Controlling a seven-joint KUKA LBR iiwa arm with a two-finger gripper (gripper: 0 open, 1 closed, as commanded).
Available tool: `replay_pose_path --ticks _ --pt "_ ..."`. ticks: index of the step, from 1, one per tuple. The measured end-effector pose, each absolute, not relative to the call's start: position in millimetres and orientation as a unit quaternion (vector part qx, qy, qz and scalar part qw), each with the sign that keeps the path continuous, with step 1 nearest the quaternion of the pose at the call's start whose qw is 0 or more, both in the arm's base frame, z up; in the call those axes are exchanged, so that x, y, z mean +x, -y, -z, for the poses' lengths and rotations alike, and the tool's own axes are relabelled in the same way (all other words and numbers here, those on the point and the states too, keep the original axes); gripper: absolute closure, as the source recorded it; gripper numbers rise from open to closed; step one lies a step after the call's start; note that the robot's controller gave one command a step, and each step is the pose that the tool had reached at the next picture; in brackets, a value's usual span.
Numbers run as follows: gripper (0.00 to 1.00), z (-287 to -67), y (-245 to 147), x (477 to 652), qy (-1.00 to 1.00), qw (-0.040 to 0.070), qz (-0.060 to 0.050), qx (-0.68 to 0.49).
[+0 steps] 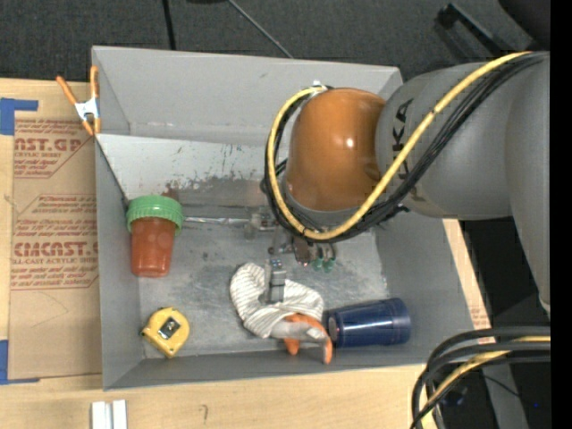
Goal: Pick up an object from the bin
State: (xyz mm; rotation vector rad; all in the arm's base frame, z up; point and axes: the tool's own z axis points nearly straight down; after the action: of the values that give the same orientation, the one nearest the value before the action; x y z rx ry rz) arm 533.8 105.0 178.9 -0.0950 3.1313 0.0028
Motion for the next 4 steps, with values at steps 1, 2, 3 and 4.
replay_pose_path --ticks 1,2,3,4 --pt "0.00 -127 -80 509.2 -0.996 0.001 0.000 -0.088" --pt "1.00 -109 -77 508.4 -0.999 0.000 -0.001 -0.049" --pt "0.00 -109 -77 508.4 -0.999 0.000 -0.001 -0.049" --pt "0.00 -109 -77 508.4 -0.999 0.000 -0.001 -0.049"
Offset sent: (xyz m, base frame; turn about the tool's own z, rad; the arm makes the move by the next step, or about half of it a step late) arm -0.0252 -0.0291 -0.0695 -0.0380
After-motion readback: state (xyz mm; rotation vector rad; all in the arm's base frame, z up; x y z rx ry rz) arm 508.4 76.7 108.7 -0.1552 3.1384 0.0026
